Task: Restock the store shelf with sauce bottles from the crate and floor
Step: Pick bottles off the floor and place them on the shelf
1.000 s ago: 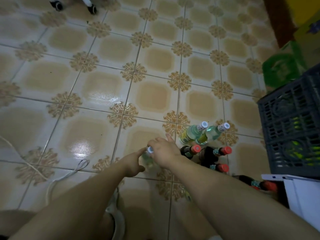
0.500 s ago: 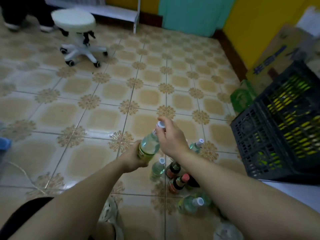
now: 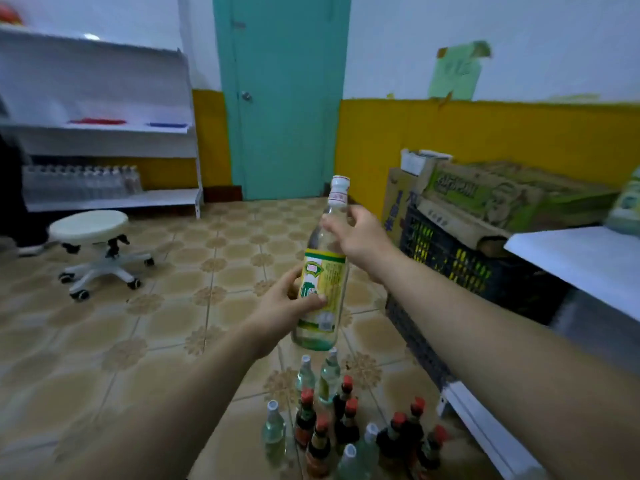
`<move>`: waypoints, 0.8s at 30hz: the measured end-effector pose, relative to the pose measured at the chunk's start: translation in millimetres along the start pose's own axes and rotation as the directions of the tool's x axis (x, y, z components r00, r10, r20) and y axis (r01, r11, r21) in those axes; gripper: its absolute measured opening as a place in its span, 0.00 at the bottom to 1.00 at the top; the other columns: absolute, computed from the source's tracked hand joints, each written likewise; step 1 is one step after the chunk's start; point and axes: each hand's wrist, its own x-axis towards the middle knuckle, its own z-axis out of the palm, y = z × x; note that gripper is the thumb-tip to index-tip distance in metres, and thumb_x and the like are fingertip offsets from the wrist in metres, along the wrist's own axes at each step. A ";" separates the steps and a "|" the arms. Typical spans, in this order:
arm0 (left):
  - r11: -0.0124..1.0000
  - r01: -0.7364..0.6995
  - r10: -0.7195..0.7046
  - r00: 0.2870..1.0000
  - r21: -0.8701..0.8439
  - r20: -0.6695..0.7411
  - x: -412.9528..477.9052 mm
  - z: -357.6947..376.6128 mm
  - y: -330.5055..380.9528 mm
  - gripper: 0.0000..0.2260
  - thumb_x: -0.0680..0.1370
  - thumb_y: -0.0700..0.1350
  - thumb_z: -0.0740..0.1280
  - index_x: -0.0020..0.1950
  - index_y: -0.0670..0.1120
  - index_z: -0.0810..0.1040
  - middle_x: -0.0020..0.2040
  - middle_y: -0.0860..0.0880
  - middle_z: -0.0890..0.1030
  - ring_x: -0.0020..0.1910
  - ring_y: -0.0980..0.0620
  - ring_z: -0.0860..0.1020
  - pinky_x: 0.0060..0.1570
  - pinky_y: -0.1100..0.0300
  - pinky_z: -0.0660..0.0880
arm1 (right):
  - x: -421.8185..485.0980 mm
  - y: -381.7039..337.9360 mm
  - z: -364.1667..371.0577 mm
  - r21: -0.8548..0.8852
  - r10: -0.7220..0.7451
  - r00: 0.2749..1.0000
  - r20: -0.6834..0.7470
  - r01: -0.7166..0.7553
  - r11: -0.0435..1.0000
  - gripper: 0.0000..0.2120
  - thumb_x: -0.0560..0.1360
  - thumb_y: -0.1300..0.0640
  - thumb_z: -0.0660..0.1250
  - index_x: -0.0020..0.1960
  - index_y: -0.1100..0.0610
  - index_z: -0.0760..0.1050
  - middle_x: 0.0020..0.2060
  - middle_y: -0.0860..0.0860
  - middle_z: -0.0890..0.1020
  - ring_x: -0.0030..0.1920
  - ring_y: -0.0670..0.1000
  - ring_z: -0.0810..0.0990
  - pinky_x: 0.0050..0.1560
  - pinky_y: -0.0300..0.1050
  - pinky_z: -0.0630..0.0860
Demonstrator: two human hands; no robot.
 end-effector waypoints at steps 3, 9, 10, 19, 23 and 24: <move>0.999 -0.019 0.011 0.973 0.032 0.231 -9.5 39.1 35.9 0.34 0.69 0.35 0.70 0.68 0.59 0.64 0.57 0.42 0.80 0.51 0.44 0.81 0.44 0.53 0.79 | -15.3 -23.4 -62.3 0.179 -0.018 0.991 -0.131 0.041 0.983 0.04 0.78 0.53 0.64 0.47 0.53 0.75 0.48 0.55 0.82 0.45 0.55 0.83 0.46 0.47 0.80; 0.984 -0.168 0.147 0.953 0.058 0.267 -17.0 106.7 79.0 0.38 0.71 0.30 0.69 0.73 0.57 0.61 0.57 0.39 0.79 0.52 0.41 0.81 0.48 0.46 0.78 | -46.2 -48.7 -139.5 0.284 -0.056 0.970 -0.236 0.124 0.951 0.07 0.81 0.54 0.61 0.51 0.55 0.76 0.51 0.57 0.82 0.51 0.60 0.82 0.54 0.55 0.79; 0.981 -0.188 0.170 0.949 0.045 0.265 -18.1 113.7 83.3 0.38 0.71 0.30 0.70 0.74 0.57 0.61 0.58 0.39 0.79 0.52 0.41 0.81 0.49 0.45 0.78 | -53.8 -52.7 -149.7 0.265 -0.078 0.969 -0.233 0.140 0.954 0.09 0.81 0.52 0.60 0.56 0.55 0.75 0.53 0.53 0.82 0.51 0.56 0.82 0.54 0.53 0.79; 0.961 -0.277 0.252 0.881 0.002 0.401 -12.5 169.2 100.6 0.37 0.69 0.32 0.73 0.70 0.58 0.65 0.50 0.43 0.81 0.49 0.44 0.82 0.55 0.42 0.77 | -110.8 -60.6 -201.1 -0.073 -0.010 0.954 -0.301 -0.013 0.997 0.31 0.70 0.38 0.71 0.68 0.47 0.66 0.55 0.46 0.79 0.51 0.53 0.82 0.50 0.59 0.81; 0.951 -0.308 0.268 0.816 -0.007 0.512 -0.2 201.7 101.2 0.37 0.71 0.30 0.72 0.70 0.59 0.64 0.51 0.45 0.81 0.48 0.47 0.83 0.55 0.44 0.77 | -130.1 -56.1 -232.2 -0.098 0.055 0.943 -0.327 -0.092 0.991 0.28 0.76 0.49 0.69 0.71 0.48 0.61 0.58 0.49 0.79 0.47 0.51 0.83 0.39 0.53 0.83; 0.950 -0.312 0.271 0.796 -0.016 0.542 4.2 211.3 101.5 0.37 0.71 0.30 0.71 0.70 0.60 0.63 0.53 0.45 0.82 0.49 0.47 0.83 0.55 0.45 0.78 | -132.6 -53.6 -239.5 -0.107 0.047 0.930 -0.364 -0.092 0.990 0.29 0.76 0.50 0.70 0.72 0.48 0.61 0.59 0.50 0.79 0.48 0.52 0.83 0.40 0.54 0.83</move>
